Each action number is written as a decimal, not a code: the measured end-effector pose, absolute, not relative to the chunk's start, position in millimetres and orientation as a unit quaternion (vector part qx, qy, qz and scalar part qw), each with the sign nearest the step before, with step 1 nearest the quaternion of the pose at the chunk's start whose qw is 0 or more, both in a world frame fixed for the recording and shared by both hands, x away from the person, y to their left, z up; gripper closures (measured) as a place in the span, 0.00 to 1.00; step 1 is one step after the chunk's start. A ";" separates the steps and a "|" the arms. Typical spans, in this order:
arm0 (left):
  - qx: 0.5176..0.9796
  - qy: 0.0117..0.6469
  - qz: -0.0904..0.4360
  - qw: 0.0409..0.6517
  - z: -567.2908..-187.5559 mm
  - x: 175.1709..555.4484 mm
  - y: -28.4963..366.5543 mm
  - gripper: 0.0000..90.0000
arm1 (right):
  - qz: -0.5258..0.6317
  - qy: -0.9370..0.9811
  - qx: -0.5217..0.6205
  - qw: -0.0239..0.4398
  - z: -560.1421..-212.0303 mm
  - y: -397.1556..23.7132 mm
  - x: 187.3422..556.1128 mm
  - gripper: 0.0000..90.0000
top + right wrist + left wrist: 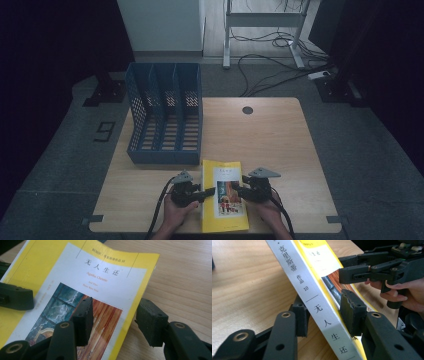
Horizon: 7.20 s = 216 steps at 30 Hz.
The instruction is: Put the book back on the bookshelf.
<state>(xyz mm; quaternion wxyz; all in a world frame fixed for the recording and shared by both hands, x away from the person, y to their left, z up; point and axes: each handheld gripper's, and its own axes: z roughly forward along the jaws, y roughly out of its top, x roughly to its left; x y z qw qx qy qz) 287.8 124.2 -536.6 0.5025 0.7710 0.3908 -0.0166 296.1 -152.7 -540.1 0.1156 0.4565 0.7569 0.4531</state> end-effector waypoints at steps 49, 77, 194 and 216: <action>0.761 0.350 0.013 0.547 -515.5 275.5 129.1 0.74 | 0.517 0.735 0.430 0.086 -532.3 -150.7 297.2 0.25; 0.766 0.328 0.044 0.551 -501.0 265.6 128.1 0.74 | 0.510 0.751 0.385 0.171 -503.0 -148.2 279.8 0.30; 0.771 0.349 0.030 0.532 -509.8 271.5 131.8 0.66 | 0.488 0.774 0.354 0.196 -507.5 -136.7 274.6 0.34; 0.764 0.336 0.033 0.549 -504.1 266.0 132.9 0.72 | 0.497 0.769 0.350 0.198 -503.2 -137.7 273.0 0.34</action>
